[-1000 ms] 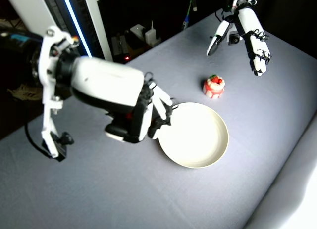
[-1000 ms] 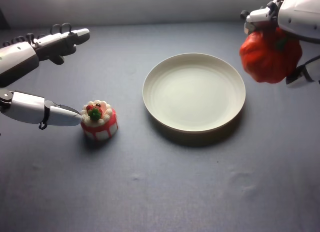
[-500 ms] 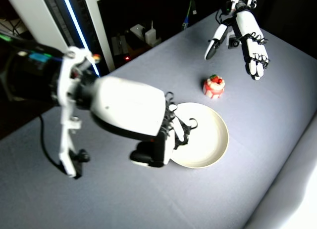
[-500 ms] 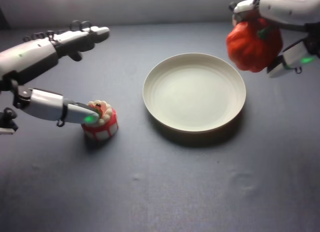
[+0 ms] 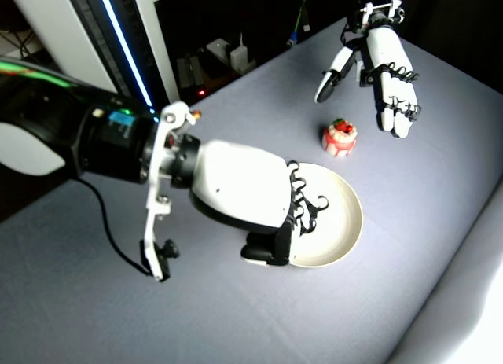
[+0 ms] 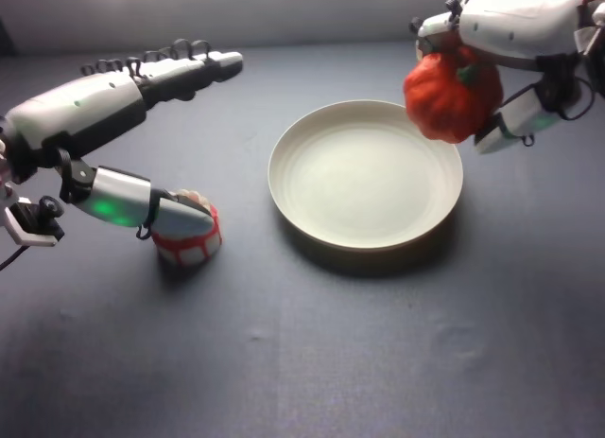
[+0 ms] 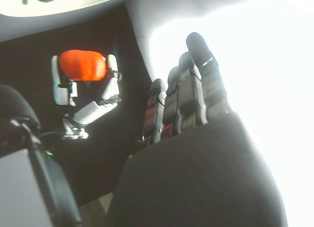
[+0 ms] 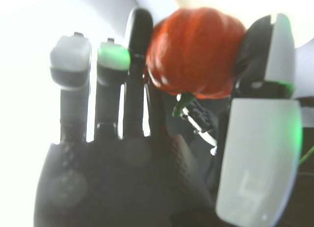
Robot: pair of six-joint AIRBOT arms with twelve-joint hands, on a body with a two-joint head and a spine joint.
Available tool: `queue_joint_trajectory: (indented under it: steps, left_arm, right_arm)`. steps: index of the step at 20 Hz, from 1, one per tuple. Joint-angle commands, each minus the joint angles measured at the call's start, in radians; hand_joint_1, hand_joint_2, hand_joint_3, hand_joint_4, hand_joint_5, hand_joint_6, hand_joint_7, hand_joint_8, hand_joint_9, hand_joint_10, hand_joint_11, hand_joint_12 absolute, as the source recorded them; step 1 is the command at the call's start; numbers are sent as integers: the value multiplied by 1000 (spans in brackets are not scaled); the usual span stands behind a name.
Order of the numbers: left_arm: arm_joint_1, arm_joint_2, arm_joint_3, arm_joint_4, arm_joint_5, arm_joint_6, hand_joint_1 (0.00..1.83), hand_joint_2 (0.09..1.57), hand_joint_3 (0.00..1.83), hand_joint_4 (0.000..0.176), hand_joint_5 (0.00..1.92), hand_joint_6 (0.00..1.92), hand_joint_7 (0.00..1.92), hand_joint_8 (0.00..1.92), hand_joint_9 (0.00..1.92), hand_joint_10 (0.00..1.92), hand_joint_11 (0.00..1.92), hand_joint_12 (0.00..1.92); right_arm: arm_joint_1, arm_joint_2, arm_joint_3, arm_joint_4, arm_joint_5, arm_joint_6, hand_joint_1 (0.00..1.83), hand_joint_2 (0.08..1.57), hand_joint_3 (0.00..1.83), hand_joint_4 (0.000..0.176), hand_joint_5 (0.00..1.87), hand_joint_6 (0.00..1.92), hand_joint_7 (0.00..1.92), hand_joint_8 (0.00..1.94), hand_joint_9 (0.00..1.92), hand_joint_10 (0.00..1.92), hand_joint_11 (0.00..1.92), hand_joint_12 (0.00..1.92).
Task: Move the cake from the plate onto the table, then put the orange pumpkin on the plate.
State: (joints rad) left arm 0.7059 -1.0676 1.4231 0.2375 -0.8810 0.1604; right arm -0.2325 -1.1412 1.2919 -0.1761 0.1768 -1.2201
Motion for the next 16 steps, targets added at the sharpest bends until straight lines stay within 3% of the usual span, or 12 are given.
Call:
queue_joint_trajectory:
  steps: [1,6,8,10,11,12,13,14,15,16]
  left_arm:
    - [-13,-2,10,-34,-108,-4,943,851,2,55,87,0,42,0,81,2,0,761]
    - [-32,-16,24,-14,-115,-4,961,872,2,50,83,0,38,0,92,2,0,850]
    - [-35,-20,28,-14,-117,-4,953,894,7,6,72,0,28,1,95,2,0,809]
    - [-42,-34,37,-8,-119,-4,949,896,4,4,82,7,59,12,104,4,0,764]
    - [-49,-43,43,2,-120,-4,946,903,5,24,110,9,58,6,70,7,0,690]
    - [-54,-45,44,8,-118,-4,936,898,2,65,118,9,70,9,68,9,0,676]
    - [-58,-47,44,10,-118,-4,920,887,0,73,71,8,109,13,131,29,0,854]
    - [-59,-49,45,11,-119,-4,919,881,0,93,67,5,144,14,159,33,0,986]
    - [-60,-50,46,12,-121,-4,910,872,0,88,58,1,136,7,166,34,0,1017]
    - [-60,-50,46,12,-122,-4,887,879,0,78,28,0,78,2,93,18,0,906]
  right_arm:
    - [6,-9,13,5,117,-7,1303,1148,0,0,933,1921,1060,1941,1159,1921,1236,1921]
    - [4,-80,54,-17,132,-7,1368,1108,0,0,1005,1921,1177,1941,1280,1921,1326,1921]
    - [-2,-106,72,-23,139,-7,1337,1130,2,0,973,1921,1168,1941,1279,1921,1339,1921]
    - [-15,-116,81,-22,147,-5,1353,1140,2,0,927,1921,1106,1941,1194,1921,1254,1921]
    - [-19,-114,82,-21,147,-3,1371,1130,0,0,930,1921,1113,1941,1204,1921,1261,1921]
    - [-24,-113,88,-14,146,2,1381,1121,0,0,952,1921,1106,1941,1198,1921,1255,1921]
    - [-28,-116,98,-11,146,10,1363,1128,0,0,967,1921,1070,1941,1152,1921,1205,1921]
    - [-35,-121,111,-11,146,25,1362,1134,1,0,960,1921,1051,1941,1127,1921,1178,1921]
    - [-40,-123,120,-10,145,30,1347,1141,3,0,930,1921,1041,1941,1107,1921,1137,1921]
    - [-45,-123,124,-5,141,31,1311,1144,3,0,873,1865,1018,1902,1075,1921,1117,1921]
